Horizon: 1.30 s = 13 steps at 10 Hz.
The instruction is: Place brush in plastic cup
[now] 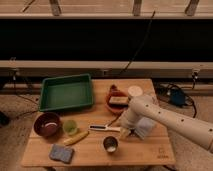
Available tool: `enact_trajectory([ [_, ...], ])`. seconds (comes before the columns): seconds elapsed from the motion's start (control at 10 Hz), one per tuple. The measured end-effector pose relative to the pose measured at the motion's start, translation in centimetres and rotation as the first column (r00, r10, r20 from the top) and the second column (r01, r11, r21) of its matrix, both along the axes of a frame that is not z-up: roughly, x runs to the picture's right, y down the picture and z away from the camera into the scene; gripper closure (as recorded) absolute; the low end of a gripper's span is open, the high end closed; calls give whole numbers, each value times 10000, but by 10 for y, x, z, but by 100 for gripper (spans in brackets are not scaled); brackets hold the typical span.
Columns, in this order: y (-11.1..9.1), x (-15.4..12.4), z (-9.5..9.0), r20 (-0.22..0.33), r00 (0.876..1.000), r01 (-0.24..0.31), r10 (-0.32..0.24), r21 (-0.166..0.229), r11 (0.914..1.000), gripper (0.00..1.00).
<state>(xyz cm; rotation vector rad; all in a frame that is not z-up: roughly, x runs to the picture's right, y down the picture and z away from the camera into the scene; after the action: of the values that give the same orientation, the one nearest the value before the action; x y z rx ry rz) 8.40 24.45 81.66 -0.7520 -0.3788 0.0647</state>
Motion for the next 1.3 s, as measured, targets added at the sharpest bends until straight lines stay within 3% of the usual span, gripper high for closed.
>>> enact_trajectory([
  [0.4,-7,-4,-5,118,9999,44,-44,1,10000,98],
  [0.6,-16,-4,-10,143,9999,14,-16,94,10000,100],
  [1.1,-77,-15,-47,682,9975,-206,159,694,9974,100],
  [1.3,-90,-26,-58,1030,9946,-166,85,777,9968,100],
])
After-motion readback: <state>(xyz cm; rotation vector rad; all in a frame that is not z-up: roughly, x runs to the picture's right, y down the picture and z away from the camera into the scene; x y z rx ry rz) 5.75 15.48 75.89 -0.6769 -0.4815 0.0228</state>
